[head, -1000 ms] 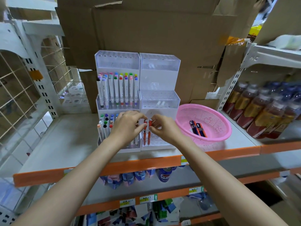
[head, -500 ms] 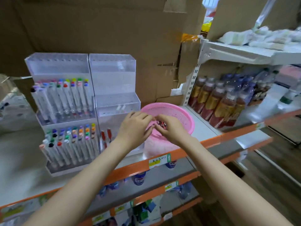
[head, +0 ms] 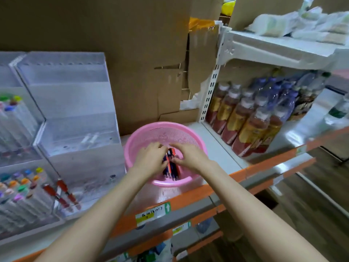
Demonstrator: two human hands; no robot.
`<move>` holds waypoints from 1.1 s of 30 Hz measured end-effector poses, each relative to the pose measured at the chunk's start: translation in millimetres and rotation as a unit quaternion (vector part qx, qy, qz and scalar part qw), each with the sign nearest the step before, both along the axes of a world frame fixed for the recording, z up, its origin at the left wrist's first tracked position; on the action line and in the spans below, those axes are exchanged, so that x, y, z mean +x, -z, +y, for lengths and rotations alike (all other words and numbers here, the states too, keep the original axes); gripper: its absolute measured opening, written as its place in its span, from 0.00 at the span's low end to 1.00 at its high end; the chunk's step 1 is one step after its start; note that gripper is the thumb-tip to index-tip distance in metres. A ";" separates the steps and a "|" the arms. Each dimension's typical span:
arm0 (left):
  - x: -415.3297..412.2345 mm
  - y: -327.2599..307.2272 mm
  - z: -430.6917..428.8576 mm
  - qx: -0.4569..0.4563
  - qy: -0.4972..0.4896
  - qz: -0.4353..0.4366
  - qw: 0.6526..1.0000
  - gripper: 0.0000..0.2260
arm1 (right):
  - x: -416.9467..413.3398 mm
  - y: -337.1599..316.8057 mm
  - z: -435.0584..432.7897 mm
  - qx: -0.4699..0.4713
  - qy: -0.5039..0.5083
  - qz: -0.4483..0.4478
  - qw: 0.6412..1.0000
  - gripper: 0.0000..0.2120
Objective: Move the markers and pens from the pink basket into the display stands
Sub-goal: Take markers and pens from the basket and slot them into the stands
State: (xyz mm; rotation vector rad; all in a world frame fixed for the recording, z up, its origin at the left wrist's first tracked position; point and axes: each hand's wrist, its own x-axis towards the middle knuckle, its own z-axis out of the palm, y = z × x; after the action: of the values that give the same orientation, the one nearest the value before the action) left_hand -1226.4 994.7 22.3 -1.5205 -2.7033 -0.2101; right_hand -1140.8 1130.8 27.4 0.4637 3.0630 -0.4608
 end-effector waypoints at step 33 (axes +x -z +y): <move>-21.1 12.8 11.6 0.011 -0.154 -0.313 0.937 0.28 | -34.2 19.9 16.5 -0.091 0.013 -0.088 0.992 0.27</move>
State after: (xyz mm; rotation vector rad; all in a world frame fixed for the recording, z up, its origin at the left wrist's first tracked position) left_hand -1247.5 1006.3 9.5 -1.1334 -3.3441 -0.8369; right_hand -1175.0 1147.3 7.5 0.5088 2.8176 -0.6544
